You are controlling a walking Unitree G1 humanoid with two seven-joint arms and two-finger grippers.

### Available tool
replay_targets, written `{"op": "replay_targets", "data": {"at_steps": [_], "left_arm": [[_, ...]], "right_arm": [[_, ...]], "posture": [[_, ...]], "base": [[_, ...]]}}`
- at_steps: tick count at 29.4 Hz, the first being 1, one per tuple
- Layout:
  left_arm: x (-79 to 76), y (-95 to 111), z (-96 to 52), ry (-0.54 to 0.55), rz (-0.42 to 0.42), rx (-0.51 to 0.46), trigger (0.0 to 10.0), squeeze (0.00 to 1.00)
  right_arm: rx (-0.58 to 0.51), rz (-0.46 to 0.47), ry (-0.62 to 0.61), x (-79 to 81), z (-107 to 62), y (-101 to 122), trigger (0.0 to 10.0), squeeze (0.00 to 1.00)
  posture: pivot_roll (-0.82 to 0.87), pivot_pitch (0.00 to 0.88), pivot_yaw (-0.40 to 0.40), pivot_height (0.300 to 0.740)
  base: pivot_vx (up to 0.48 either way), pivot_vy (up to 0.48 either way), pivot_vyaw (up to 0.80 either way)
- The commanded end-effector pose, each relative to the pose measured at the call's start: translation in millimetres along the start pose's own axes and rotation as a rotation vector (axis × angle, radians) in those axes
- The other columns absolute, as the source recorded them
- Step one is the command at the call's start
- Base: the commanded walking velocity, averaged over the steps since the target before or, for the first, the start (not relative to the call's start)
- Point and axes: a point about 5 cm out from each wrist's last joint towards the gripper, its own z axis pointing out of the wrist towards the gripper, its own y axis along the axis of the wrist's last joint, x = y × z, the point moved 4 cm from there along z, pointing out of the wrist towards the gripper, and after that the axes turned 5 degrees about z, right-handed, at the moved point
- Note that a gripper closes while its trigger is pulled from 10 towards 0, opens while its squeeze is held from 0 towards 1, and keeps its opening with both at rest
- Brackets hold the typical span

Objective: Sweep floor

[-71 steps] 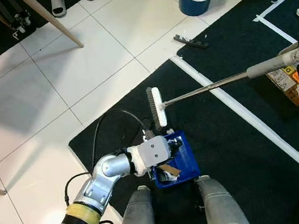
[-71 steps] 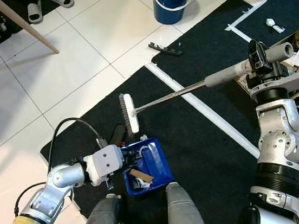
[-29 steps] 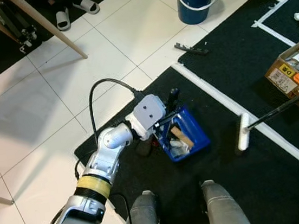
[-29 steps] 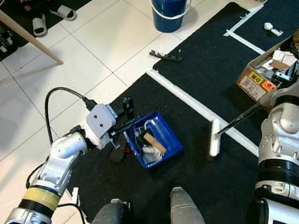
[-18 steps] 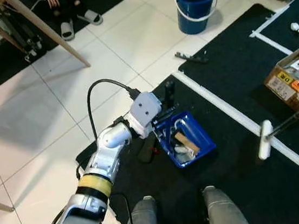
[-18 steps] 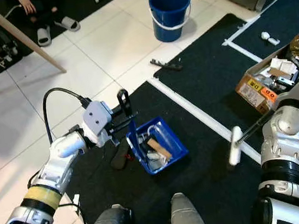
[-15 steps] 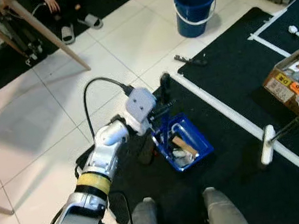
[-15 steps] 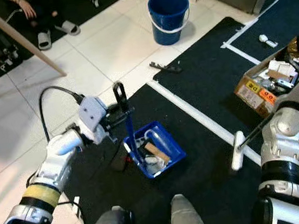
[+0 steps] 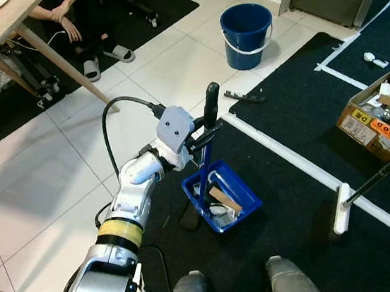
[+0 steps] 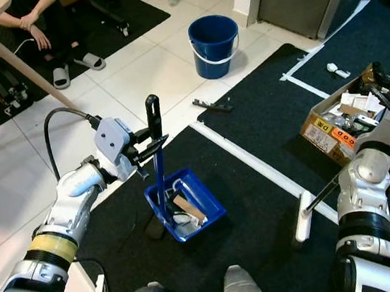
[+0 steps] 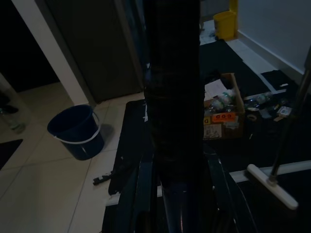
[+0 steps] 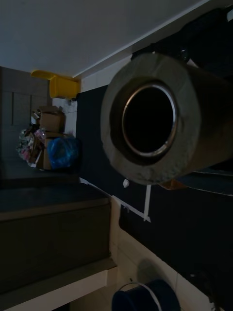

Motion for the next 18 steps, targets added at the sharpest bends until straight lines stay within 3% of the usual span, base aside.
{"op": "replay_targets", "data": {"at_steps": [1, 2, 8, 14, 18], "left_arm": [[9.3, 10, 1.3, 0.034, 0.017, -0.04, 1.0, 0.0], [10.5, 9, 1.2, 0.043, 0.013, -0.035, 10.0, 0.0], [19.1, 8, -0.3, 0.094, -0.007, -0.035, 10.0, 0.0], [33.2, 6, -7.9, 0.151, -0.008, -0.026, 10.0, 0.0], [39.5, 7, -10.6, 0.164, 0.001, -0.024, 10.0, 0.0]], "right_arm": [[-0.028, 0.013, 0.005, 1.6, 0.8, 4, 10.0, 0.0], [-0.022, 0.013, 0.005, 1.0, 0.6, 3, 10.0, 0.0], [-0.01, 0.012, -0.003, -1.2, 3.9, 2, 10.0, 0.0], [0.03, 0.036, -0.057, -15.0, 7.3, -4, 10.0, 0.0], [0.057, 0.003, -0.067, -21.3, 7.6, -10, 10.0, 0.0]], "posture": [[0.05, 0.03, 0.04, 0.74], [0.05, 0.027, 0.039, 0.74], [0.04, 0.03, 0.034, 0.74], [0.04, 0.027, 0.035, 0.74], [0.05, 0.02, 0.03, 0.74]], "base": [[0.0, 0.0, 0.0], [0.0, 0.0, 0.0], [0.0, 0.0, 0.0], [0.0, 0.0, 0.0], [0.0, 0.0, -0.77]]}}
